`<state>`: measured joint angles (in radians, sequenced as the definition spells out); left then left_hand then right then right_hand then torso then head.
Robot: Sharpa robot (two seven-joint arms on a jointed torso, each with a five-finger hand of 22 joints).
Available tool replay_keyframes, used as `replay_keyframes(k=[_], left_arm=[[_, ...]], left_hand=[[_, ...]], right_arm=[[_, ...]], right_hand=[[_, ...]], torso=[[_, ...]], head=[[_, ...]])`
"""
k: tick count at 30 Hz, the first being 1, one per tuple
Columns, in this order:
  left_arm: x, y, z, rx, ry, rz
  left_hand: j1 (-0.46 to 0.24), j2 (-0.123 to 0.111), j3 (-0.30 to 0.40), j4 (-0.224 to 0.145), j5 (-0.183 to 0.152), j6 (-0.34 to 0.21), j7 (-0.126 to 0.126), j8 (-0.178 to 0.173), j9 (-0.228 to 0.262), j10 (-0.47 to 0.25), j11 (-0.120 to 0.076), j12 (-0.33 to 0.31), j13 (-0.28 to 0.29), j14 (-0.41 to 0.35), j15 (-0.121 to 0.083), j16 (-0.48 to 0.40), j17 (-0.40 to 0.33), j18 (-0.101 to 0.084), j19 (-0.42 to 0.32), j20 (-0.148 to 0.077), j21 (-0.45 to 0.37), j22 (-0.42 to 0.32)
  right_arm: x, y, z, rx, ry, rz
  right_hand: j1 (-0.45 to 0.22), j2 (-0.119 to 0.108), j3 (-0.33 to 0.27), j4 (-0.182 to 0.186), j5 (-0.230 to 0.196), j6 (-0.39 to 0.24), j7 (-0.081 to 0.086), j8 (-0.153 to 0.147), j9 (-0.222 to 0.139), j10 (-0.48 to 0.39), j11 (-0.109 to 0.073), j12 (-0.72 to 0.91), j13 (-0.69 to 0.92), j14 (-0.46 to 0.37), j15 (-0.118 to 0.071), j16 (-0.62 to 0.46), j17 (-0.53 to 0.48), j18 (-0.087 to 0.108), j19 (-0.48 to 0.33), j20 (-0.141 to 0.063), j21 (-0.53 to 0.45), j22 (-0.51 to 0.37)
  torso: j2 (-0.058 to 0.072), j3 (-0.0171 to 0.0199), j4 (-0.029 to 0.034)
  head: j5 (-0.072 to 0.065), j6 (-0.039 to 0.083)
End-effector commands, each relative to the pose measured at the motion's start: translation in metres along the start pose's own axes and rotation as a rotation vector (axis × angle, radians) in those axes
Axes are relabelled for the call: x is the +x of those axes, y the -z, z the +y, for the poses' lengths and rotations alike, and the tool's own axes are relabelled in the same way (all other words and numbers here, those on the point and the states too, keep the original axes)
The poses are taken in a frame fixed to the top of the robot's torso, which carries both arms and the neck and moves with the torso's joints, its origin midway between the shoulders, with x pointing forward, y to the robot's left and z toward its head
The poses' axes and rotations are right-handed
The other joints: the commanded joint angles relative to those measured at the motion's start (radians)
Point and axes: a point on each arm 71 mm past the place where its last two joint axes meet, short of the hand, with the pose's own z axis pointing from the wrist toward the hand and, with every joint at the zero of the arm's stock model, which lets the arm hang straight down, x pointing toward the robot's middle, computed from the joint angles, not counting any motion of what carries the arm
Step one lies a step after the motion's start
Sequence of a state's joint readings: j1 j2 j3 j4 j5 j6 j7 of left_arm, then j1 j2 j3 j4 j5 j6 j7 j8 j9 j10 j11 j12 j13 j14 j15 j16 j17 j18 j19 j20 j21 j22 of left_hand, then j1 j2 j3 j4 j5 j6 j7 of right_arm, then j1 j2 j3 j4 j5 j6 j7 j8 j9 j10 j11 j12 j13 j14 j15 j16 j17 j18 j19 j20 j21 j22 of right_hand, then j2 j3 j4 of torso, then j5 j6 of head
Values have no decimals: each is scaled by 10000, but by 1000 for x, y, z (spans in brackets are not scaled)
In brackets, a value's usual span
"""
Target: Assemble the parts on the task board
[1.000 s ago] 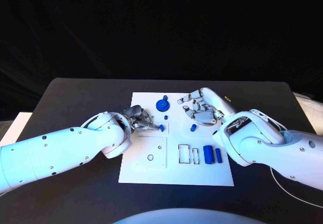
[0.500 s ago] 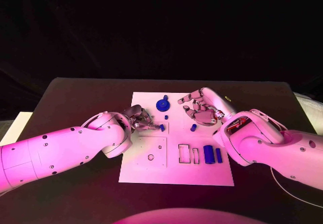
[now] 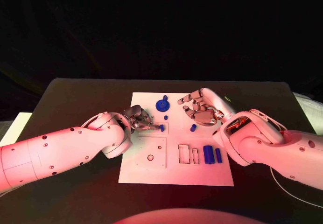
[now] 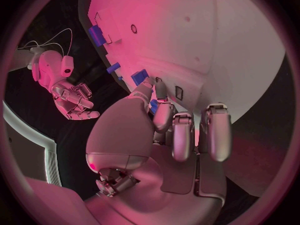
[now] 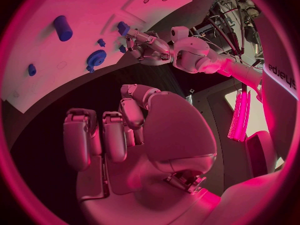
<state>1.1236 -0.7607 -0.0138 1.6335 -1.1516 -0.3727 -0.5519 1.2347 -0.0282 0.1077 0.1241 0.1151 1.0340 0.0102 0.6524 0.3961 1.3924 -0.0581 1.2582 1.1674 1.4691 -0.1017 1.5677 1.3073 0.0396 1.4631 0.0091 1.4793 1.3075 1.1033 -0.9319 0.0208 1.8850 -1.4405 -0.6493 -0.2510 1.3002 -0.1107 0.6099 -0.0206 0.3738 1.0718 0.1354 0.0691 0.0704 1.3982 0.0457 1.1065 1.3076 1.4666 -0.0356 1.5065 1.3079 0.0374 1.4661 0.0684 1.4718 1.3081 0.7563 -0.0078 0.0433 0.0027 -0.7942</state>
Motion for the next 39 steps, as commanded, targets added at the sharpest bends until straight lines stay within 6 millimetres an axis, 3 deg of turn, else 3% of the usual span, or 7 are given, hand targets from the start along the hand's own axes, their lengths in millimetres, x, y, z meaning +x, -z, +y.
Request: replay_keyframes(k=[1,32,35,37,39], left_arm=[[0,0,-2,54,118,-28],[-1,-1,2,-57,291,-17],[-2,1,6,-212,469,248],[-5,2,9,-332,708,456],[-8,4,11,-459,966,684]], left_hand=[[-105,-32,-59,40,-22,-90,-9,40,16,69,14,45,-3,1017,-70,31,2635,-150,692,-65,52,1914],[-48,-37,-142,96,-4,-142,-18,76,5,24,7,-27,-90,1017,-76,31,2635,-142,680,-70,20,1894],[278,-20,-65,-20,23,-367,37,-13,-58,-349,45,-579,-733,1017,-70,31,2635,-108,625,-72,-104,1799],[749,14,126,-232,50,-627,125,-167,-157,-916,117,-1373,-1595,1017,-20,31,2635,-64,545,-41,-279,1666],[1029,38,305,-355,51,-731,193,-256,-231,-1174,176,-1730,-1951,1017,30,31,2635,-34,486,-3,-405,1572]], right_arm=[[1,0,0,-25,66,96],[0,-1,-2,18,107,78],[0,-1,-2,26,116,72],[0,-1,-3,33,122,66],[0,-1,-3,45,131,58]], right_hand=[[-91,-10,-53,-5,-37,73,-6,38,12,-18,-35,-30,-1,836,38,-54,1721,61,139,50,-65,773],[-107,-3,-87,-2,-39,81,-9,36,12,-13,-39,-21,2,836,33,-54,1720,62,139,44,-67,770],[-113,-4,-109,-6,-38,80,-12,31,11,-17,-42,-33,-5,837,30,-51,1724,63,138,41,-70,766],[-114,-4,-113,-7,-37,80,-13,30,10,-18,-43,-35,-7,837,29,-51,1724,63,137,40,-71,765],[-114,-4,-113,-7,-37,80,-13,30,10,-18,-43,-35,-7,837,29,-51,1724,63,137,40,-71,765]], torso=[[3,-2,-1],[-5,-10,3],[3,-13,-5],[3,-14,-14],[-1,-11,-11]], head=[[-3,8],[-5,41],[-12,51],[2,71],[-5,64]])
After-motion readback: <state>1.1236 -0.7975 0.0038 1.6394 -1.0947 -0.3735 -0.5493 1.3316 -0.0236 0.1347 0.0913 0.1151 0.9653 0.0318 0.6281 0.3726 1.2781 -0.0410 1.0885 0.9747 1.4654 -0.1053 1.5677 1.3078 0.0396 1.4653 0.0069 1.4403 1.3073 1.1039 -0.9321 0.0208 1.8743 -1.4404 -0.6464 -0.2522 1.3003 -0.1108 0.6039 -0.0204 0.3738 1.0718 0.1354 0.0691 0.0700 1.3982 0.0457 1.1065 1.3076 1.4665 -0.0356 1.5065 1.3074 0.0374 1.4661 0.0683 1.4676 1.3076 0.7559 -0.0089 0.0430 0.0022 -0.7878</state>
